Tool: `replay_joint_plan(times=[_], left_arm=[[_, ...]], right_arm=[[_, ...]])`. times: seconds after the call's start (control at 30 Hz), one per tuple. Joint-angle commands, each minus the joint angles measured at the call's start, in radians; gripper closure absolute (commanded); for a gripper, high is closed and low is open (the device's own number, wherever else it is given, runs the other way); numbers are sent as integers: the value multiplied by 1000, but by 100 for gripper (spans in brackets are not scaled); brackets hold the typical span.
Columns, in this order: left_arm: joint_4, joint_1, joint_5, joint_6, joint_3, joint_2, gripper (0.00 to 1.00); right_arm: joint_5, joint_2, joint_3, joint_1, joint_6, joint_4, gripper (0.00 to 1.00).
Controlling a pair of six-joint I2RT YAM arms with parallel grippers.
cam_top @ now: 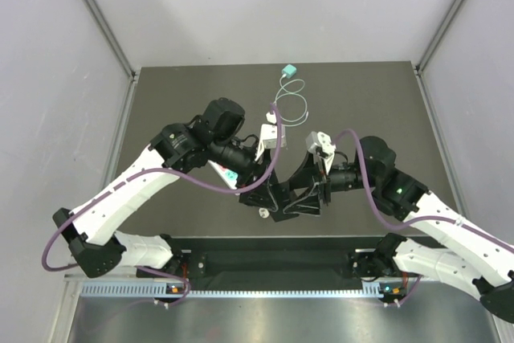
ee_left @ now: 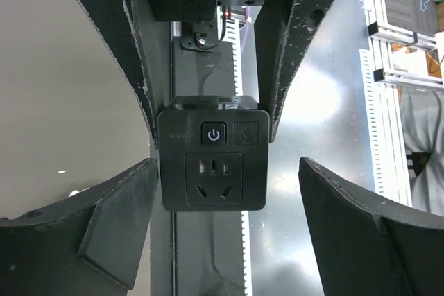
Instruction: Insert the plug
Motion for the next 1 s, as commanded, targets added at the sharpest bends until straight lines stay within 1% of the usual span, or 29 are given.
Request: replay_joint_plan(times=[0.0, 0.37, 0.4, 0.43, 0.47, 0.5, 0.53, 0.57, 0.6, 0.63, 0.7, 0.8, 0.83, 0.9, 0.93, 0.97], left_arm=[[49, -9, 24, -2, -6, 15, 15], [16, -18, 39, 27, -12, 26, 28], [21, -18, 44, 28, -15, 26, 34], [24, -18, 47, 27, -23, 26, 37], [25, -18, 59, 27, -27, 27, 44], [24, -18, 64, 28, -29, 30, 53], [7, -18, 65, 34, -24, 36, 81], [-2, -18, 61, 39, -23, 41, 90], [-4, -18, 56, 45, -21, 41, 97], [4, -18, 53, 50, -24, 38, 100], [19, -18, 48, 50, -30, 29, 100], [56, -17, 20, 47, -33, 9, 100], [64, -17, 13, 48, -38, -3, 100], [82, -17, -20, 45, -52, -16, 100], [90, -15, -31, 44, -56, -26, 100], [94, -15, -42, 44, -61, -31, 100]], right_arm=[[-28, -1, 70, -13, 12, 90, 100], [-31, 17, 93, -12, 15, 88, 100], [-31, 19, 93, -12, 15, 88, 100], [-31, 20, 91, -12, 15, 88, 100], [-30, 22, 90, -13, 16, 88, 100], [-28, 23, 91, -13, 16, 88, 100], [-28, 26, 90, -13, 18, 88, 100], [-28, 27, 91, -13, 19, 88, 100], [-24, 28, 91, -13, 19, 88, 100], [-19, 28, 93, -13, 22, 88, 100], [-10, 33, 98, -15, 22, 88, 99], [30, 22, 96, -19, 27, 88, 74], [39, 17, 95, -22, 29, 90, 62], [56, -1, 78, -28, 38, 120, 53], [62, -9, 73, -30, 45, 124, 46], [70, -15, 64, -30, 48, 122, 43]])
